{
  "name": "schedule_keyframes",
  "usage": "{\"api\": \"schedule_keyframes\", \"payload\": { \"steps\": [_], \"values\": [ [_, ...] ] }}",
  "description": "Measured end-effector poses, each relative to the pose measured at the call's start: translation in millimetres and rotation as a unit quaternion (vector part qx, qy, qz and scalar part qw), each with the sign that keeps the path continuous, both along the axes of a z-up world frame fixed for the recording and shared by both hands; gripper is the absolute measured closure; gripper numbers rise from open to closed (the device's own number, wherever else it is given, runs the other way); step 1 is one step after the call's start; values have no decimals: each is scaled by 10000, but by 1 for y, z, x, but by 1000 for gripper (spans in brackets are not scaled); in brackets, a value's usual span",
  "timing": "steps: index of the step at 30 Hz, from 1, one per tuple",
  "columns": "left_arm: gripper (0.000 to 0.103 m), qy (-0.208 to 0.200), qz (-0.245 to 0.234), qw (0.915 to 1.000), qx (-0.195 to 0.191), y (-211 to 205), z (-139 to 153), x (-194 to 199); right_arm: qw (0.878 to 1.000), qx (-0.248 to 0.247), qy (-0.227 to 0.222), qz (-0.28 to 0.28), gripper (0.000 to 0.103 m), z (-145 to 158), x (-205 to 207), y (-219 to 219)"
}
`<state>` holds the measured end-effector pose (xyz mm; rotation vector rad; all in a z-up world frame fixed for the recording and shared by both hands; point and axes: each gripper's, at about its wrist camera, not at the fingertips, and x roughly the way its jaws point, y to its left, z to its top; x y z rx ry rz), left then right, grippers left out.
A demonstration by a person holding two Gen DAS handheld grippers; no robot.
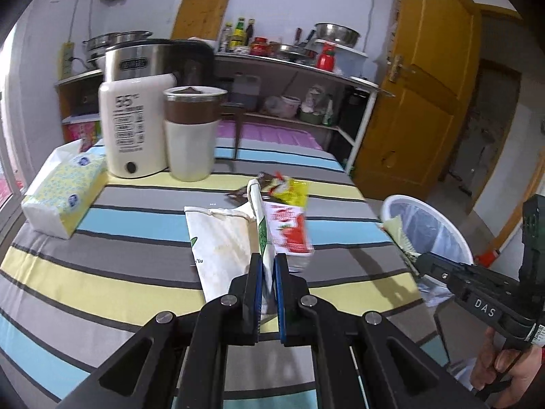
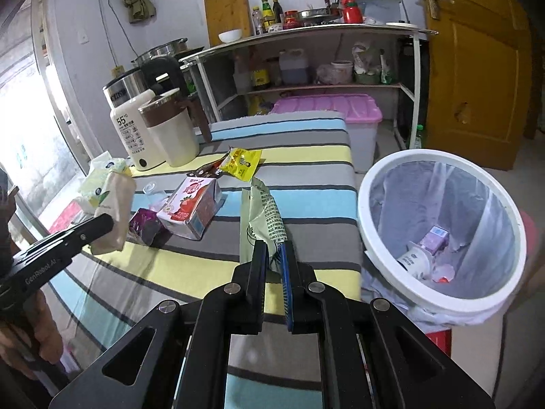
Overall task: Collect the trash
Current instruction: 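Carry the paper bag and green wrapper toward the white bin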
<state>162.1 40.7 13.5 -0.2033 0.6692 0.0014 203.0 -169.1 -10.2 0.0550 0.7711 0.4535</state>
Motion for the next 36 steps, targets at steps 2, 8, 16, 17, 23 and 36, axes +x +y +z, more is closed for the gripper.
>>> {"api": "schedule_keyframes", "payload": {
  "steps": [2,8,16,17,23,36],
  "values": [
    [96,-4,-111,9999,5,-10,1,2,10000,4,-14,-31,94,1,-2,-4],
    [96,-18,-391,9992,-4,-35,2,12,9999,10,22,-151,94,-1,-2,-17],
    [96,37,-701,9975,-9,-61,-1,29,9994,-12,-2,-355,94,0,2,-38],
    [96,48,-754,9971,-11,-65,-1,32,9992,-15,-10,-388,94,1,3,-41],
    [96,119,-1048,9944,-35,-89,-3,47,9981,-54,-44,-611,94,3,8,-62],
    [96,182,-1830,9829,-74,-157,-4,94,9929,-130,65,-1179,94,-4,30,-119]
  ]
}}
